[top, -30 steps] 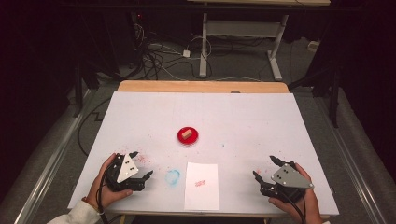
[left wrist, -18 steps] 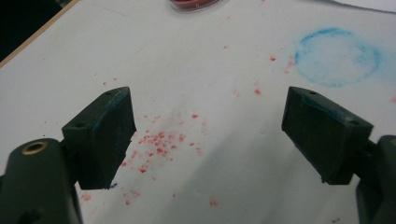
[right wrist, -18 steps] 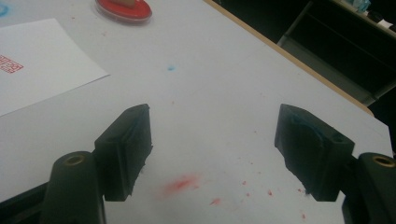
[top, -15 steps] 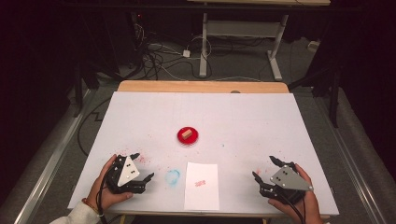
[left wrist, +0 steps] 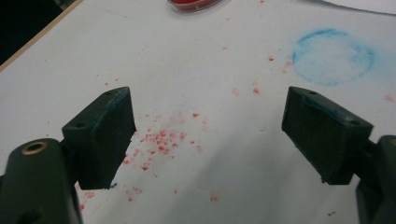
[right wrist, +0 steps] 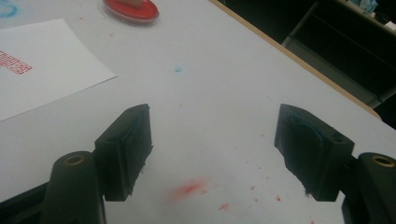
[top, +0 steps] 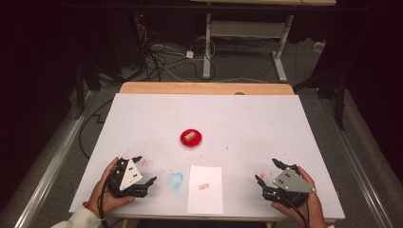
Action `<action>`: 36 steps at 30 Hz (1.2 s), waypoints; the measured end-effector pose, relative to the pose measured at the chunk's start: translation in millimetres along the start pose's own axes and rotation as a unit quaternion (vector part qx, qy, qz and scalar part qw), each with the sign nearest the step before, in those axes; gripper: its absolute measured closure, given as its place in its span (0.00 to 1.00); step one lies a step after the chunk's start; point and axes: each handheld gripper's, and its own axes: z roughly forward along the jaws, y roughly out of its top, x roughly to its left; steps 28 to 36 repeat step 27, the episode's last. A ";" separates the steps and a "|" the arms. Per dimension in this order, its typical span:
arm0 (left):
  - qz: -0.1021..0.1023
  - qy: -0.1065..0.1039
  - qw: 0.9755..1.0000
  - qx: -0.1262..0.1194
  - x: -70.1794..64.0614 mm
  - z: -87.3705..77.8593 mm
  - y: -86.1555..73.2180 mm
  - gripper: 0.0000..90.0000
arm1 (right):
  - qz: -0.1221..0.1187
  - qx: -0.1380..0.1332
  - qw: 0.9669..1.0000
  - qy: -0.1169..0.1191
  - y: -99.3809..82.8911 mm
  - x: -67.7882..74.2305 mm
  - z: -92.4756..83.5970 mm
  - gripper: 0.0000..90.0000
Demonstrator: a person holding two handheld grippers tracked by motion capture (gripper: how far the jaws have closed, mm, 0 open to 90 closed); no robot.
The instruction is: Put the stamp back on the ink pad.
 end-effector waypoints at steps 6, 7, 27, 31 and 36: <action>0.002 -0.004 1.000 0.002 -0.5 2.0 1.2 0.19 | 0.003 0.001 1.000 -0.001 -1.0 -0.7 -0.1 0.31; 0.001 -0.004 1.000 0.002 -0.5 2.5 1.4 0.19 | 0.002 0.002 1.000 0.000 -1.2 -0.8 -0.3 0.31; -0.003 -0.008 1.000 0.012 1.6 6.1 0.3 0.19 | 0.006 0.002 1.000 0.001 -1.5 -2.0 2.1 0.30; -0.003 -0.008 1.000 0.012 1.6 6.1 0.3 0.19 | 0.006 0.002 1.000 0.001 -1.5 -2.0 2.1 0.30; -0.003 -0.008 1.000 0.012 1.6 6.1 0.3 0.19 | 0.006 0.002 1.000 0.001 -1.5 -2.0 2.1 0.30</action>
